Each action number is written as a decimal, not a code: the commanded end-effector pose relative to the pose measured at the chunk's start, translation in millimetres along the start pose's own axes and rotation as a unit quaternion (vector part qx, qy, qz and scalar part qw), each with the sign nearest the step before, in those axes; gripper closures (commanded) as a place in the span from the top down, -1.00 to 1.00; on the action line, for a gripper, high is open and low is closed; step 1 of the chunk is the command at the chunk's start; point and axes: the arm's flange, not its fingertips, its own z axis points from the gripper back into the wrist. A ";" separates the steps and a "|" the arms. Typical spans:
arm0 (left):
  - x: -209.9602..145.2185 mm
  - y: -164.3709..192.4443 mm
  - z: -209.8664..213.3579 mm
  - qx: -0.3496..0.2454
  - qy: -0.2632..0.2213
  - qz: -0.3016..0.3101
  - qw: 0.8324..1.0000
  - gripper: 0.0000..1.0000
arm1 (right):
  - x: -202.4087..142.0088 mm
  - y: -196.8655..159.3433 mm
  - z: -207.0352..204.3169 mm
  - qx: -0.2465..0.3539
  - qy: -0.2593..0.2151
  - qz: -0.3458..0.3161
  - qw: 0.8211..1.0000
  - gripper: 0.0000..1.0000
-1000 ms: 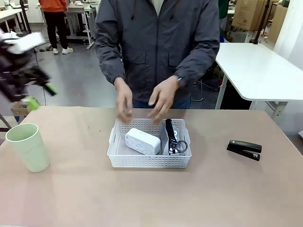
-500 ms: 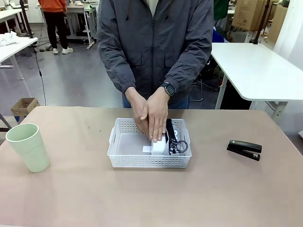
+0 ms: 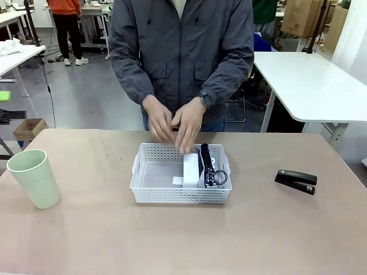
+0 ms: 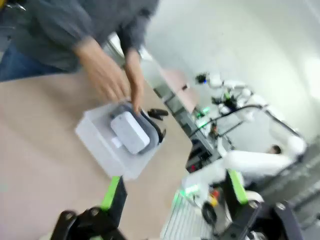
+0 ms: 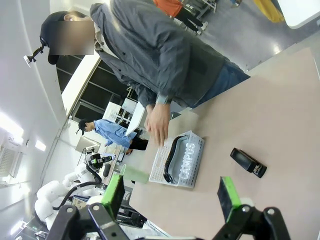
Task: Efficiently arrange items inside the basket to fit them all.
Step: Pick up the Digital clock and place it inside the Organizing basket, then pick up the Stapler and place it inside the Organizing basket.
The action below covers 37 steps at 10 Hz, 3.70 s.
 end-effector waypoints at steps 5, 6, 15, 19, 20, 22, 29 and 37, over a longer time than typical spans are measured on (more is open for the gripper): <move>-4.0 12.2 35.6 -0.016 0.041 -0.034 0.998 1.00 | 1.9 0.3 -1.3 0.012 -0.009 0.014 1.000 1.00; -4.0 12.2 35.6 -0.016 0.041 -0.034 0.998 1.00 | 1.9 0.3 -1.3 0.012 -0.009 0.014 1.000 1.00; -4.0 12.2 35.6 -0.016 0.041 -0.034 0.998 1.00 | 1.9 0.3 -1.3 0.012 -0.009 0.014 1.000 1.00; -4.0 12.2 35.6 -0.016 0.041 -0.034 0.998 1.00 | 0.7 0.6 -0.8 0.002 -0.002 0.000 1.000 1.00; -4.0 12.2 35.6 -0.016 0.041 -0.034 0.998 1.00 | 2.5 15.1 -19.1 -0.027 0.042 0.045 0.998 1.00; -4.0 12.2 35.6 -0.016 0.041 -0.034 0.998 1.00 | 4.8 37.3 -62.6 -0.127 0.088 0.093 0.984 1.00; -4.0 12.2 35.6 -0.016 0.041 -0.034 0.998 1.00 | -54.5 43.0 -231.8 -0.456 0.194 0.147 0.856 1.00; -4.0 12.2 35.6 -0.016 0.041 -0.034 0.998 1.00 | -56.9 19.2 -306.7 -0.519 0.245 0.152 0.805 1.00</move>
